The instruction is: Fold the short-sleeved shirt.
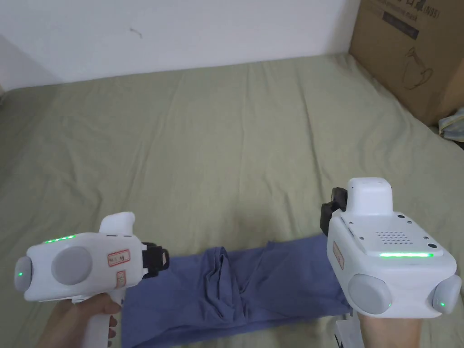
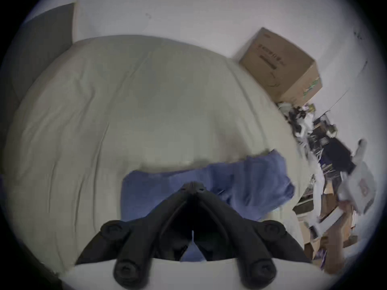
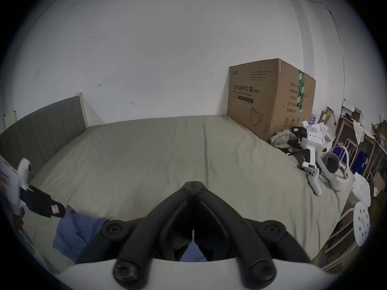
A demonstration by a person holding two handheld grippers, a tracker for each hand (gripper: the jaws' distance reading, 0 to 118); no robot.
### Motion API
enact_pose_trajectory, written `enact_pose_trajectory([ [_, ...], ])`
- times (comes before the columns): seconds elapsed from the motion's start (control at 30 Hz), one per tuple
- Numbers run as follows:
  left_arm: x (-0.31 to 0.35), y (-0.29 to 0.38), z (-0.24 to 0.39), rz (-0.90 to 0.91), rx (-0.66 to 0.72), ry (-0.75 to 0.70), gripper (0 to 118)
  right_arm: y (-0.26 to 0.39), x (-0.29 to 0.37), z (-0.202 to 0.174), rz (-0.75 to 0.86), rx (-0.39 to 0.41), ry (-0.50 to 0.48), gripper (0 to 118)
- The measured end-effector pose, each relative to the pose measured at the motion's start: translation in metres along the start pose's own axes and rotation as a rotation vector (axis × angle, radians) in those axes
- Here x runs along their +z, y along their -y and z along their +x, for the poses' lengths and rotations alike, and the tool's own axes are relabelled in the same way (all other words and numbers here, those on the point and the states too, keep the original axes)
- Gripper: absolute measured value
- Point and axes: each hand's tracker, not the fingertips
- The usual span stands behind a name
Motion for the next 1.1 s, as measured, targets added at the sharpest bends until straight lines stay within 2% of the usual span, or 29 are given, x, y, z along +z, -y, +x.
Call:
enact_pose_trajectory([
  [0.07,-0.018,0.015,-0.006,-0.050,0.044,0.020,0,0.000,0.000,-0.001,0.000,0.002,-0.001,1],
  [0.27,-0.053,0.049,0.036,-0.152,-0.001,0.120,0,0.001,-0.002,0.000,-0.012,-0.001,-0.002,1],
  [0.4,-0.064,0.051,0.066,-0.150,-0.020,0.106,0,0.001,-0.002,0.004,-0.016,-0.010,-0.001,1],
  [0.5,-0.064,0.049,0.081,-0.145,-0.066,0.149,0,0.002,-0.001,0.008,-0.026,-0.030,-0.003,1],
  [0.6,-0.063,0.047,0.095,-0.149,-0.139,0.138,0,0.003,0.000,0.010,-0.028,-0.015,0.012,1],
  [0.67,-0.062,0.046,0.098,-0.156,-0.137,0.164,0,0.003,0.002,0.011,-0.025,-0.021,0.013,1],
  [0.93,-0.022,0.041,0.087,-0.074,-0.146,0.282,0,-0.006,0.008,0.006,-0.012,-0.009,0.011,1],
  [1.1,0.022,0.025,0.029,0.044,0.010,0.312,0,-0.010,0.013,-0.005,-0.006,0.002,0.001,1],
])
